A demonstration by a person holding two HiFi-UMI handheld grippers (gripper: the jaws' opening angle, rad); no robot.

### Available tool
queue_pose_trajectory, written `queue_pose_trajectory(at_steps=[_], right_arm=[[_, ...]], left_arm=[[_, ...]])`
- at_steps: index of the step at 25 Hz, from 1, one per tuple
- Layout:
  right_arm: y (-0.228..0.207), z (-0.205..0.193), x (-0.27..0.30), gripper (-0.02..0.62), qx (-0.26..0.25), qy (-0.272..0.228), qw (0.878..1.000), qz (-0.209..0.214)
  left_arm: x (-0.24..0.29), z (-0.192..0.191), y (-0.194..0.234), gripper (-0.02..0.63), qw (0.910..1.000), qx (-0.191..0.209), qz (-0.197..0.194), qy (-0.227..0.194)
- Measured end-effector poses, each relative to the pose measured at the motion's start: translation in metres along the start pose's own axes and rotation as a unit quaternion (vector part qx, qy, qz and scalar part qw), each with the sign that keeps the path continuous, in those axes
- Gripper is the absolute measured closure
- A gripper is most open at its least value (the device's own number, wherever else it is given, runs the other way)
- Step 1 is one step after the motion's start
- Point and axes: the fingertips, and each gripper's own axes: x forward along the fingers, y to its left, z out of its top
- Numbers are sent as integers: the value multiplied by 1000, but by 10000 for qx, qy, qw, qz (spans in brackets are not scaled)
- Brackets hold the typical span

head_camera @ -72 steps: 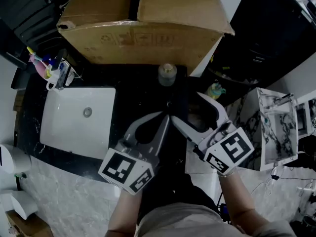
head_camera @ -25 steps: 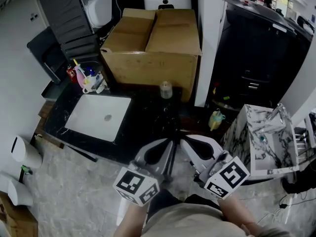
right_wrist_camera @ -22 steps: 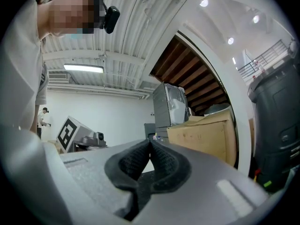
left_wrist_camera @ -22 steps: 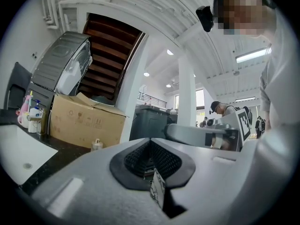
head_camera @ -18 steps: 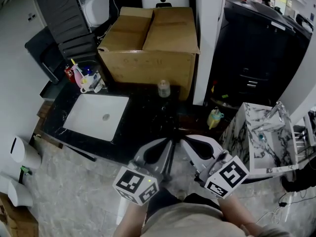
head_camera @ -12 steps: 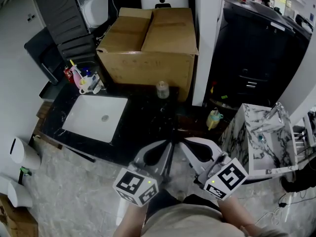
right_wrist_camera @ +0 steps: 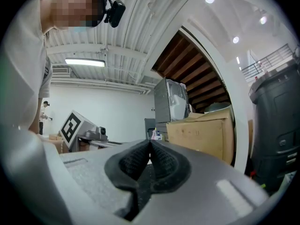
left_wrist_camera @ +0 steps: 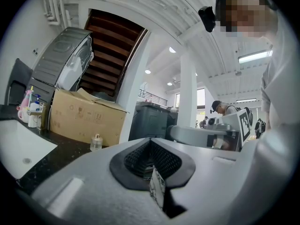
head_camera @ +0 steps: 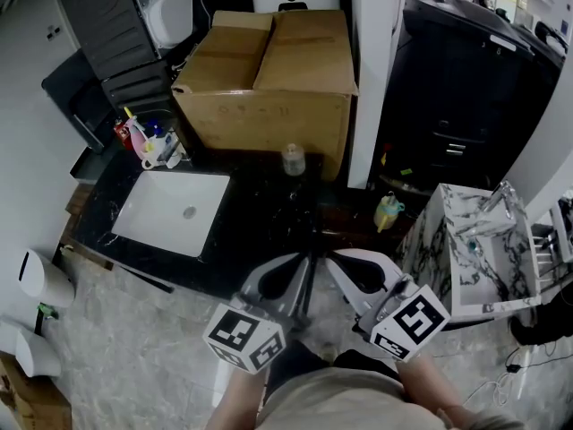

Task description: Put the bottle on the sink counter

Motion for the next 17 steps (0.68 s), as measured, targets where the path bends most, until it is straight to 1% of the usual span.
queue_pose_trajectory(at_steps=[5, 9, 17], right_arm=[[-1, -3, 0, 592, -48, 42, 10000, -9], [-1, -7, -1, 592, 42, 53, 10000, -30], [3, -7, 1, 592, 9, 96, 9999, 51]], left_arm=[[-1, 1, -2, 598, 10000, 18, -2, 6], [-1, 0, -5, 598, 10000, 19, -43, 4], [-5, 1, -6, 598, 10000, 30, -27, 11]])
